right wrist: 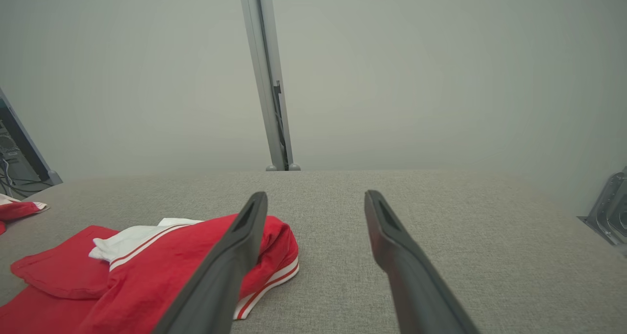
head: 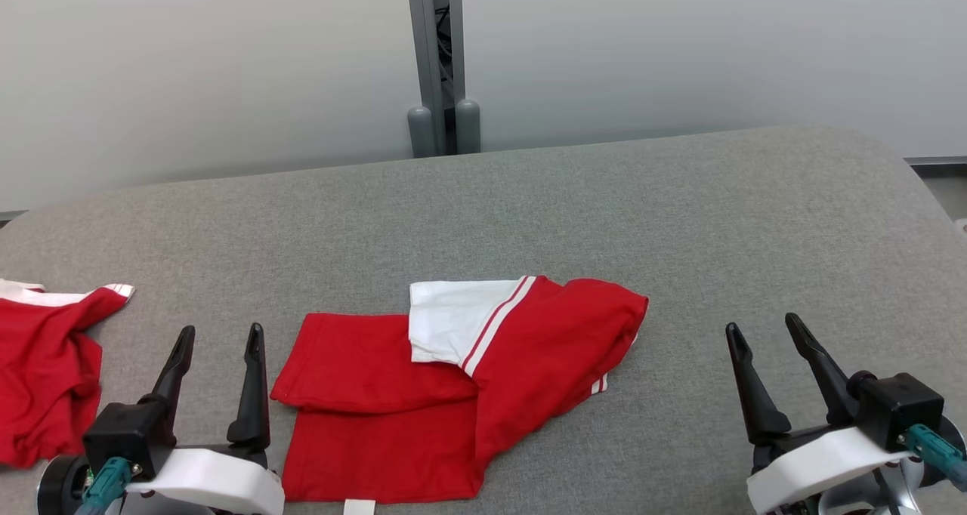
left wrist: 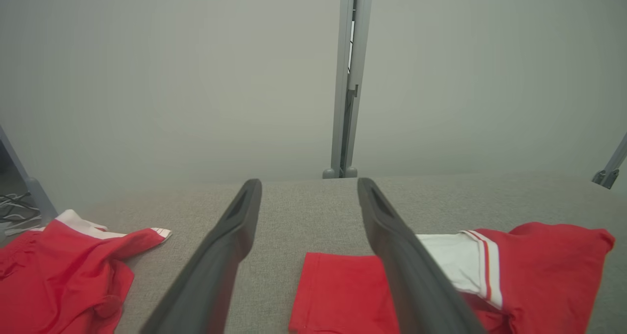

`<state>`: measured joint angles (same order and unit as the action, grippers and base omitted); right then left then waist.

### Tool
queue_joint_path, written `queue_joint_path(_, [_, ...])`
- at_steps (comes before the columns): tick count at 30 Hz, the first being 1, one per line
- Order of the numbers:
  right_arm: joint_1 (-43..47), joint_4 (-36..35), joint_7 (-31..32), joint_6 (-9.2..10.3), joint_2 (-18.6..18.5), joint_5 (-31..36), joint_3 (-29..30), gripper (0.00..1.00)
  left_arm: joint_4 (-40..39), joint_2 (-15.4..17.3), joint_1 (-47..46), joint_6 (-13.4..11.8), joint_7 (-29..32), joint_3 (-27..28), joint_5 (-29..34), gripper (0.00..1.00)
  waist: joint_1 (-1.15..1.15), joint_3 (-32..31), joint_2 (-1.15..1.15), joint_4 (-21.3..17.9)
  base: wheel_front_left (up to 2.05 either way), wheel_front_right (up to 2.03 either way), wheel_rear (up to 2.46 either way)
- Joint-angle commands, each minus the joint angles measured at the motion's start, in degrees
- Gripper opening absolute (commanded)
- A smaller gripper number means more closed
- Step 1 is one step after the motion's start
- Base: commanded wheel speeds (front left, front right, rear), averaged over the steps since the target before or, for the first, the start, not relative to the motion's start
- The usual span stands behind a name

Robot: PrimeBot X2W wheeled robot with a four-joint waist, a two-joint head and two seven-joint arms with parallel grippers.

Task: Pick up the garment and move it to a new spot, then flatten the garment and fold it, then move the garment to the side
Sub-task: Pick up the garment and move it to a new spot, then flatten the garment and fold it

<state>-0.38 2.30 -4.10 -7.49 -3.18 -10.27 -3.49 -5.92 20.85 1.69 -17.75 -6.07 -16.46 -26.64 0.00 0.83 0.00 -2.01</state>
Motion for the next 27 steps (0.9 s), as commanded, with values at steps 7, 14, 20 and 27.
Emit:
queue_joint_path(7, [1.8,-1.2,1.0,-0.02,-0.1,0.0,0.6,1.0,-1.2,0.5,1.5,-1.2,0.8,0.1,-0.3,1.0,0.0,-0.9,0.0,-0.1,0.0,0.0,0.0])
queue_joint_path(14, [2.1,-1.9,1.2,-0.01,0.0,-0.1,0.9,1.0,-0.9,0.1,1.2,-1.3,0.0,0.5,-0.8,1.0,0.0,-1.1,0.0,0.0,0.0,0.0,0.0])
queue_joint_path(20, [2.0,-1.9,1.3,-0.01,0.1,-0.3,0.9,1.0,0.0,0.0,0.9,-1.3,-0.2,0.2,-1.0,1.0,0.0,-1.2,0.0,0.0,0.0,0.0,0.0])
queue_joint_path(27, [1.5,-1.5,1.0,-0.01,0.1,-0.4,0.5,1.0,0.6,-0.1,0.6,-1.5,0.0,-0.1,-1.0,1.0,0.0,-1.5,0.0,0.0,0.0,0.0,0.0])
